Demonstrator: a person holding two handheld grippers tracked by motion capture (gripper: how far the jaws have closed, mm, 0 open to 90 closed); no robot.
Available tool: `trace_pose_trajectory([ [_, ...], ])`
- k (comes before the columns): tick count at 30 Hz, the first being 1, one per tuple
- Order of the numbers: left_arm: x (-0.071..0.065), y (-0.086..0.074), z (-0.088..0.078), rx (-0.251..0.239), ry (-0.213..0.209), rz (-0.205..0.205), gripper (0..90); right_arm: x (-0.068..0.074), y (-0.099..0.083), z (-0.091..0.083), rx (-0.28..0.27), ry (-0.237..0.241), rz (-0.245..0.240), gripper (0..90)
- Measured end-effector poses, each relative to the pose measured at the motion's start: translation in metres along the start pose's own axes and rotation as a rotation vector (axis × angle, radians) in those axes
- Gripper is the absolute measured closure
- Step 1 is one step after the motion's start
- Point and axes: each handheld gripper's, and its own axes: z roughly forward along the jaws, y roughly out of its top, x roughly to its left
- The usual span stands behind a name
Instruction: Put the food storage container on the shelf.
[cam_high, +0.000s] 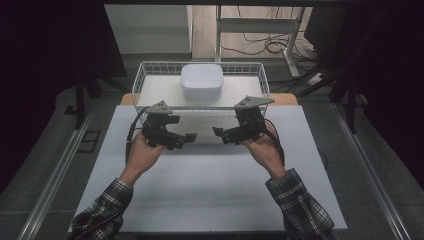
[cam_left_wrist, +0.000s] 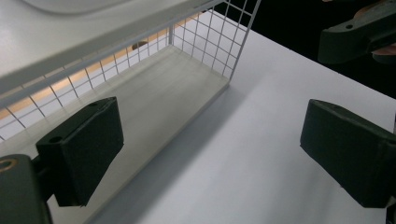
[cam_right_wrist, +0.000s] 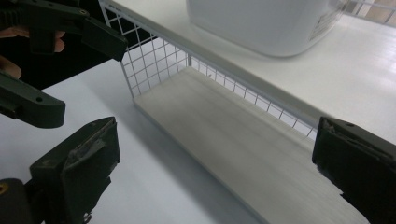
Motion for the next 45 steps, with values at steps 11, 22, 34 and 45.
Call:
trace_pose_trajectory([
  [11,-0.003,-0.023,-0.002,0.004,0.001,-0.015,5.6,0.002,-0.027,-0.004,0.009,-0.007,-0.002,0.0],
  [22,-0.014,-0.048,0.0,0.015,0.002,-0.016,5.7,0.008,-0.049,-0.01,0.012,-0.01,-0.007,0.0],
  [34,-0.024,-0.078,0.009,0.007,-0.001,-0.03,6.0,0.017,-0.076,-0.007,0.031,-0.009,-0.016,0.0],
  [45,-0.031,-0.096,0.016,0.025,0.001,-0.014,6.2,0.027,-0.095,-0.003,0.039,-0.007,-0.008,0.0],
])
